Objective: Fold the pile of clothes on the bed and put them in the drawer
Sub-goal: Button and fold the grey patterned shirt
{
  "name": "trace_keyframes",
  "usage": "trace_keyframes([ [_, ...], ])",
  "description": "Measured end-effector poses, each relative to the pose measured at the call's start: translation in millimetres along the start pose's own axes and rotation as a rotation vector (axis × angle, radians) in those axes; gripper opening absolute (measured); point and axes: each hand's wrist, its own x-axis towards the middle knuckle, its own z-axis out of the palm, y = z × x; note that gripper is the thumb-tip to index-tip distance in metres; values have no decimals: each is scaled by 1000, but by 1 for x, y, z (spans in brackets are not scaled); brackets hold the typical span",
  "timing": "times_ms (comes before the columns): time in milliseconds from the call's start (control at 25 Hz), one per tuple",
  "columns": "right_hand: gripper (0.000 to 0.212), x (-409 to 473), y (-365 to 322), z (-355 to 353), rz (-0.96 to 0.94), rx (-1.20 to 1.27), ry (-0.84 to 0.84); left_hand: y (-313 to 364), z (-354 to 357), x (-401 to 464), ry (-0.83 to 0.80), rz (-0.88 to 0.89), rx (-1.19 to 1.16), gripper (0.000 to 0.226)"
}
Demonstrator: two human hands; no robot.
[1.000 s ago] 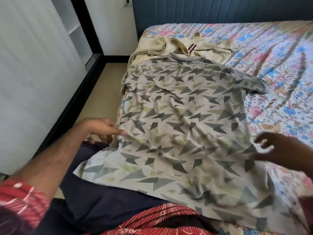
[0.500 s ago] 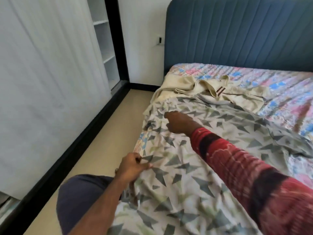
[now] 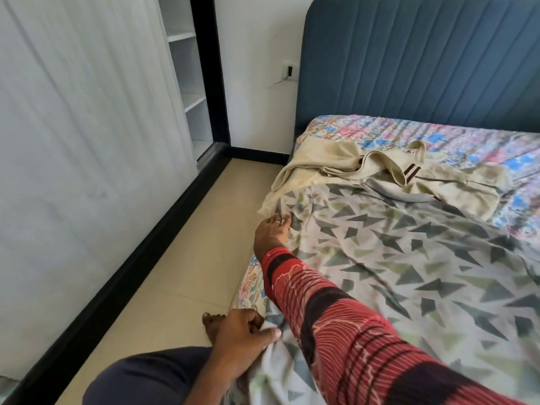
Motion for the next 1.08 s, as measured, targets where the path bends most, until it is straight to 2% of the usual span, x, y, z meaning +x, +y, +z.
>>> trace_keyframes([
  [120, 34, -6, -1, -7, -47, 63, 138, 6, -7, -7, -64, 42, 22, 25],
  [200, 31, -10, 9, -18, -37, 339, 241, 12, -10, -15, -115, 34, 33, 31],
  [280, 29, -2, 32, -30, 20, 791, 272, 23, -8, -22, -106, 64, 8, 33],
  [440, 25, 1, 118, -44, 116, 1989, 291, 69, 19, -27, -98, 235, 21, 42],
  [480, 24, -6, 147, -41, 118, 2171, 330, 83, 32, -29, -136, 280, 34, 43],
  [560, 24, -23, 201, -28, 246, 2318, 500, 106, 63, -33, -207, 349, 82, 45],
  [640, 33, -39, 252, 3, 443, 2356, 589, 119, 100, -37, -263, 387, 165, 46],
  [680, 41, -46, 271, 23, 538, 2302, 546, 122, 116, -39, -284, 399, 229, 46],
  [760, 74, -54, 298, 53, 630, 2099, 427, 123, 141, -43, -315, 393, 331, 43],
  [840, 96, -69, 308, 57, 629, 1781, 452, 119, 146, -44, -325, 364, 368, 38],
  [960, 82, -100, 309, 47, 623, 1206, 511, 111, 131, -47, -343, 363, 478, 38],
  [1040, 72, -138, 294, 42, 532, 998, 527, 104, 115, -52, -379, 358, 584, 38],
  [1080, 59, -159, 282, 45, 431, 922, 509, 101, 105, -57, -399, 339, 611, 39],
])
